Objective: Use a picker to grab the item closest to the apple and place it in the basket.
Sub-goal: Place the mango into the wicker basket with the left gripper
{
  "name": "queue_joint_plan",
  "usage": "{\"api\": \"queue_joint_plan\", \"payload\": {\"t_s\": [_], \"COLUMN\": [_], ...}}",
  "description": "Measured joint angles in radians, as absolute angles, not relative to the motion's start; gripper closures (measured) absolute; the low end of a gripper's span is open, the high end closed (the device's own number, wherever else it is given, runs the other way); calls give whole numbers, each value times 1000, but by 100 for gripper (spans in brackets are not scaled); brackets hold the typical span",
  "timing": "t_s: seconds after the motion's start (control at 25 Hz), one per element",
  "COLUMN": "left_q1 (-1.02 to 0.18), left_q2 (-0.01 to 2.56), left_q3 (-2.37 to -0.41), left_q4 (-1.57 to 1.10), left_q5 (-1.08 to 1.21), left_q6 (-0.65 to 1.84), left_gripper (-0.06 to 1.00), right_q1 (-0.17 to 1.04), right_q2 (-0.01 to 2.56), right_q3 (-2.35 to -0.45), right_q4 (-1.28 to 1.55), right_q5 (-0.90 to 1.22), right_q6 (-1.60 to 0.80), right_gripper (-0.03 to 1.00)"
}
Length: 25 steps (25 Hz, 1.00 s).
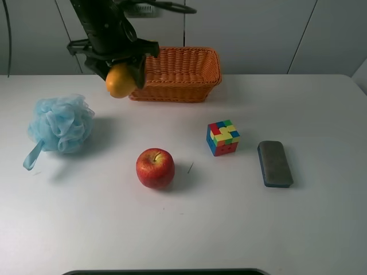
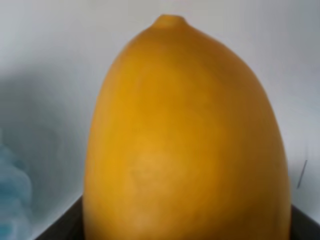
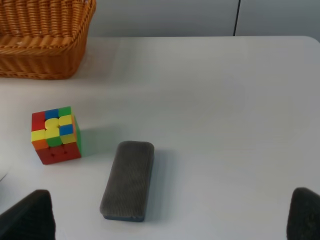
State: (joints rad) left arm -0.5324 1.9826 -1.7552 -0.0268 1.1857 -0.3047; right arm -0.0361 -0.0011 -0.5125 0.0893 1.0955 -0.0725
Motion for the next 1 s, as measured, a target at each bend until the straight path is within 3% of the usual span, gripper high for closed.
{"api": "queue_joint_plan", "payload": {"t_s": [0.48, 1.0], "left_q1": [-478, -478], "left_q2": [2285, 2527], "left_q3": [-2228, -2345], "left_q4": [44, 50], "left_q5": [1174, 851], "left_q6": [-255, -217], "left_gripper": [40, 40], "right_q1": [-36, -36], "right_q2": [-1, -1], "right_q3": [-513, -513], "right_q4": [89, 89], "right_q5": [1096, 1096], "right_q6": [-73, -73], "right_gripper": [27, 27]}}
